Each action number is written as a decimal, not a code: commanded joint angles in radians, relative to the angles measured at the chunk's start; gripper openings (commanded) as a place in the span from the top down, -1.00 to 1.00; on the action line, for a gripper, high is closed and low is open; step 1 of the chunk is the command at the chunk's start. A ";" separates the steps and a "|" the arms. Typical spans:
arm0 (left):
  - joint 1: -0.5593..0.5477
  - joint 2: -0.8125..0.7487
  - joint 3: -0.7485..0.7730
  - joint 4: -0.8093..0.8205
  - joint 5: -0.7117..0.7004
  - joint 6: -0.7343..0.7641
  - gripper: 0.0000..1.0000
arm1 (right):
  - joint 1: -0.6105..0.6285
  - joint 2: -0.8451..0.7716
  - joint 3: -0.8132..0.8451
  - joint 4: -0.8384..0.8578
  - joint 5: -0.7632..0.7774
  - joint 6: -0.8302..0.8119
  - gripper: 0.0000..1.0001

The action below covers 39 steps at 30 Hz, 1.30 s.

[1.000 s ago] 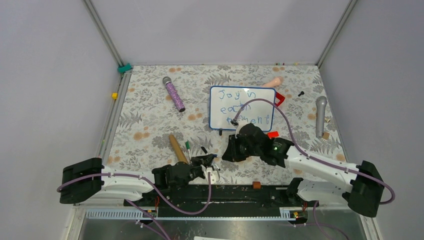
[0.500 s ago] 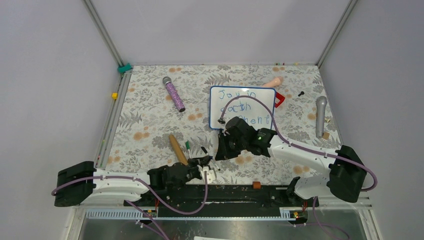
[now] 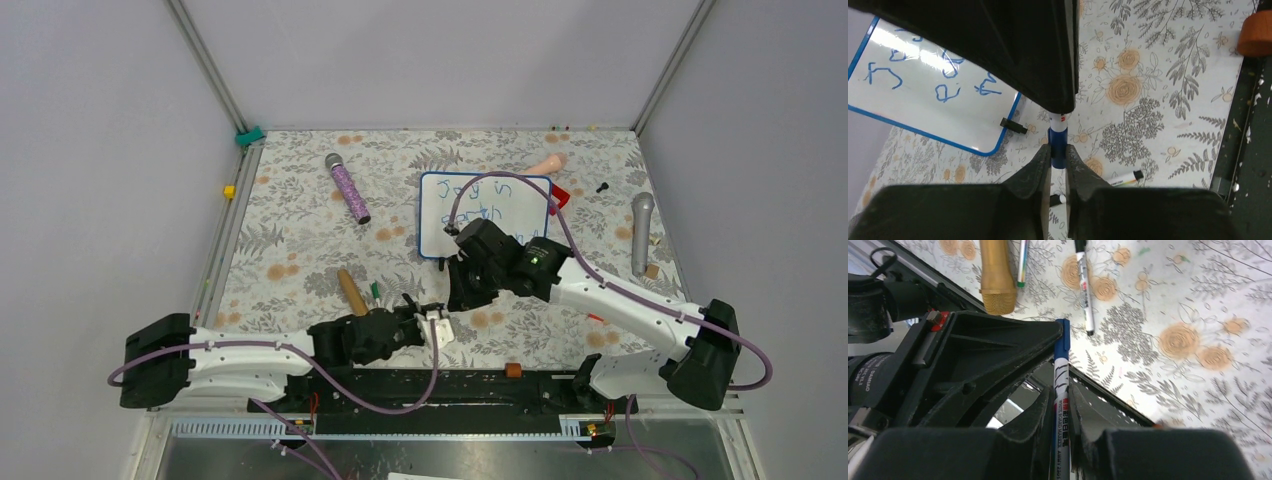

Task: Write a sentence on the whiteboard
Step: Insert the whiteboard marker without the cap into the pen cap, then put down the whiteboard marker at the center of the board.

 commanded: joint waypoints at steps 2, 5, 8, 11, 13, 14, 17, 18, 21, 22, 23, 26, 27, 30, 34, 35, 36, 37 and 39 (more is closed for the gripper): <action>-0.019 0.098 0.243 0.133 0.113 -0.056 0.44 | 0.005 0.018 0.088 -0.158 0.132 -0.083 1.00; -0.019 0.115 0.261 0.112 0.091 -0.064 0.03 | 0.004 0.000 0.107 -0.244 0.200 -0.144 1.00; -0.019 0.080 0.230 0.134 0.071 -0.083 -0.15 | 0.001 0.008 0.149 -0.376 0.319 -0.195 1.00; -0.018 0.028 0.196 0.136 0.034 -0.104 -0.24 | -0.028 0.024 0.166 -0.446 0.324 -0.236 1.00; -0.018 0.000 0.188 0.114 -0.043 -0.139 -0.26 | -0.033 0.052 0.185 -0.488 0.328 -0.259 1.00; -0.018 -0.016 0.189 0.100 -0.097 -0.163 -0.28 | -0.033 0.071 0.193 -0.508 0.330 -0.269 1.00; -0.014 -0.077 0.186 0.042 -0.167 -0.200 -0.30 | -0.036 0.133 0.192 -0.515 0.311 -0.291 1.00; -0.014 -0.102 0.176 0.029 -0.177 -0.207 -0.30 | -0.039 0.153 0.180 -0.500 0.295 -0.298 1.00; -0.006 -0.167 0.163 -0.009 -0.281 -0.265 -0.30 | -0.062 0.252 0.139 -0.416 0.207 -0.326 1.00; -0.005 -0.186 0.159 -0.025 -0.300 -0.275 -0.30 | -0.074 0.317 0.131 -0.403 0.199 -0.337 1.00; -0.004 -0.201 0.154 -0.037 -0.313 -0.282 -0.29 | -0.080 0.366 0.130 -0.392 0.195 -0.340 1.00; -0.001 -0.241 0.152 -0.080 -0.391 -0.318 -0.29 | -0.096 0.471 0.116 -0.335 0.157 -0.348 1.00; 0.003 -0.249 0.156 -0.096 -0.418 -0.332 -0.29 | -0.096 0.485 0.111 -0.321 0.155 -0.342 1.00; 0.040 -0.271 0.170 -0.162 -0.482 -0.441 -0.47 | -0.098 0.439 0.090 -0.301 0.167 -0.326 1.00; 0.197 -0.307 0.199 -0.288 -0.386 -0.622 -0.54 | -0.105 0.282 0.037 -0.249 0.169 -0.334 1.00; 0.239 -0.311 0.210 -0.321 -0.365 -0.672 -0.54 | -0.107 0.239 0.018 -0.215 0.168 -0.342 1.00; 0.284 -0.312 0.221 -0.355 -0.343 -0.720 -0.55 | -0.112 0.205 -0.001 -0.186 0.171 -0.347 1.00; 0.326 -0.311 0.233 -0.392 -0.322 -0.762 -0.55 | -0.115 0.172 -0.017 -0.155 0.170 -0.353 1.00; 0.396 -0.296 0.265 -0.471 -0.286 -0.843 -0.57 | -0.119 0.118 -0.051 -0.078 0.148 -0.392 1.00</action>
